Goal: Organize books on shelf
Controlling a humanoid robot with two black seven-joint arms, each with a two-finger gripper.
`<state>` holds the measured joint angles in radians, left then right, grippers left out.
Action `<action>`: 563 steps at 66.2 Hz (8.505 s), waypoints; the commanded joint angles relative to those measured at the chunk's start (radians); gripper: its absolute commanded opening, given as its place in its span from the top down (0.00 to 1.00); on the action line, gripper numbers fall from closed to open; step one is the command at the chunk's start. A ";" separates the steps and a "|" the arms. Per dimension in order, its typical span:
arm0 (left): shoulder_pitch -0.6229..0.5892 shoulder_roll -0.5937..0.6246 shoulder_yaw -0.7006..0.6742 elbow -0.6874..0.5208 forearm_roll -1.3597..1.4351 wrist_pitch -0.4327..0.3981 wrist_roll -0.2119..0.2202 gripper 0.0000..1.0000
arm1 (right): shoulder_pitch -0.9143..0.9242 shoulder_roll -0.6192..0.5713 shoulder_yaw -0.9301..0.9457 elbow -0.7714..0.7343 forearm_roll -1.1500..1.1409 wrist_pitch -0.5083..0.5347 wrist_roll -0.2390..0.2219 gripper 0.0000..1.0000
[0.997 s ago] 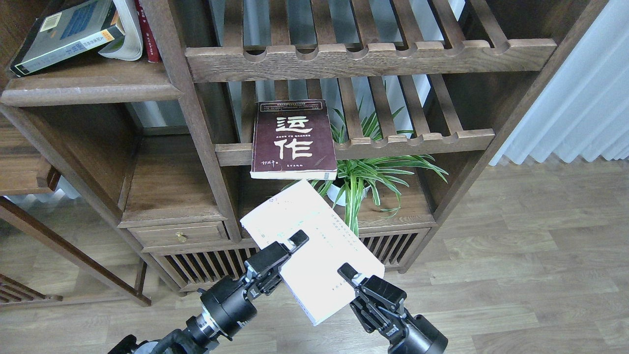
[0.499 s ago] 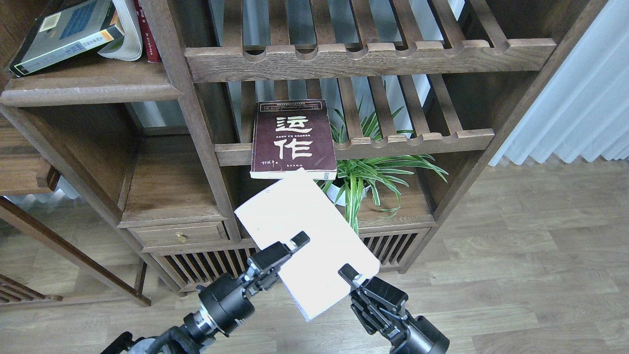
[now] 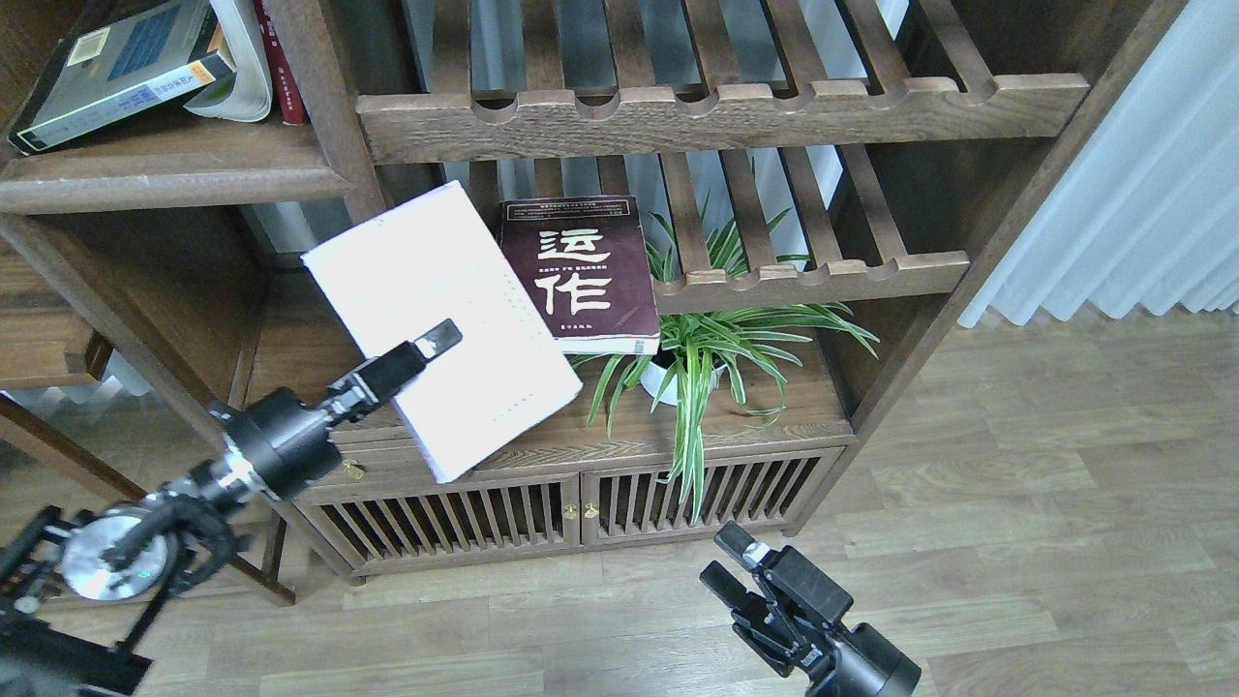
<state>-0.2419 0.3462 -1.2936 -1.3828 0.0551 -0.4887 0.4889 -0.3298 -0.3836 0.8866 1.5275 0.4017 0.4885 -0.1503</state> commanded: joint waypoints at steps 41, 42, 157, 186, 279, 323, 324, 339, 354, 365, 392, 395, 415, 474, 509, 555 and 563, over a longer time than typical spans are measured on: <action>-0.300 0.712 -0.116 0.002 -0.121 0.000 0.000 1.00 | 0.011 -0.008 0.025 -0.038 0.008 0.000 0.002 0.16; -0.301 0.730 -0.118 0.002 -0.121 0.000 0.000 1.00 | 0.012 -0.008 0.025 -0.038 0.008 0.000 0.002 0.16; -1.037 0.264 0.195 0.591 0.396 0.000 -0.306 0.96 | 0.064 0.054 0.011 -0.035 0.009 0.000 0.071 0.17; -1.001 0.211 0.198 0.637 0.388 0.002 -0.417 0.71 | 0.058 0.063 0.011 -0.032 0.009 0.000 0.072 0.17; -0.405 0.452 0.206 -0.001 -0.132 0.000 -0.277 0.01 | 0.133 0.146 -0.081 -0.035 -0.003 0.000 0.072 0.15; 0.144 0.289 0.122 -0.001 -0.052 0.000 -0.205 0.01 | 0.170 0.318 -0.121 -0.053 -0.024 -0.085 0.089 0.02; 0.160 0.284 0.109 -0.001 -0.047 0.000 -0.205 0.01 | 0.173 0.331 -0.120 -0.058 -0.024 -0.096 0.092 0.02; 0.374 0.221 -0.088 -0.001 0.017 0.000 -0.204 0.01 | 0.317 0.384 -0.129 -0.225 -0.035 -0.289 0.167 0.02; 0.529 0.192 -0.256 0.002 0.017 0.000 -0.204 0.01 | 0.502 0.384 -0.235 -0.316 0.029 -0.309 0.265 0.02; 0.543 0.171 -0.274 0.002 0.017 0.000 -0.204 0.01 | 0.592 0.384 -0.236 -0.377 0.088 -0.315 0.265 0.02; 0.543 0.166 -0.291 0.001 0.017 0.000 -0.204 0.01 | 0.735 0.384 -0.244 -0.448 0.203 -0.418 0.267 0.03; 0.543 0.165 -0.291 0.001 0.017 0.000 -0.204 0.01 | 0.741 0.384 -0.248 -0.451 0.215 -0.427 0.267 0.03; 0.540 0.152 -0.297 0.001 0.022 0.000 -0.204 0.01 | 0.827 0.384 -0.273 -0.497 0.318 -0.438 0.267 0.14; 0.540 0.151 -0.332 -0.001 0.025 0.000 -0.193 0.02 | 0.902 0.384 -0.279 -0.607 0.362 -0.515 0.253 0.84; 0.567 0.050 -0.336 0.001 0.023 0.000 -0.202 0.01 | 0.813 0.384 -0.282 -0.423 0.293 -0.354 0.153 0.95; 0.599 -0.184 -0.047 0.002 -0.373 0.000 -0.262 0.03 | 0.387 -0.026 -0.284 -0.217 0.276 0.000 -0.210 0.94; 0.599 -0.214 0.089 0.002 -0.367 0.000 -0.254 0.04 | 0.347 -0.026 -0.293 -0.236 0.272 0.000 -0.288 0.94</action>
<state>0.3584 0.1584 -1.3237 -1.3801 -0.3125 -0.4887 0.2277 0.0562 -0.4086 0.6025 1.3114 0.6782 0.4880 -0.3694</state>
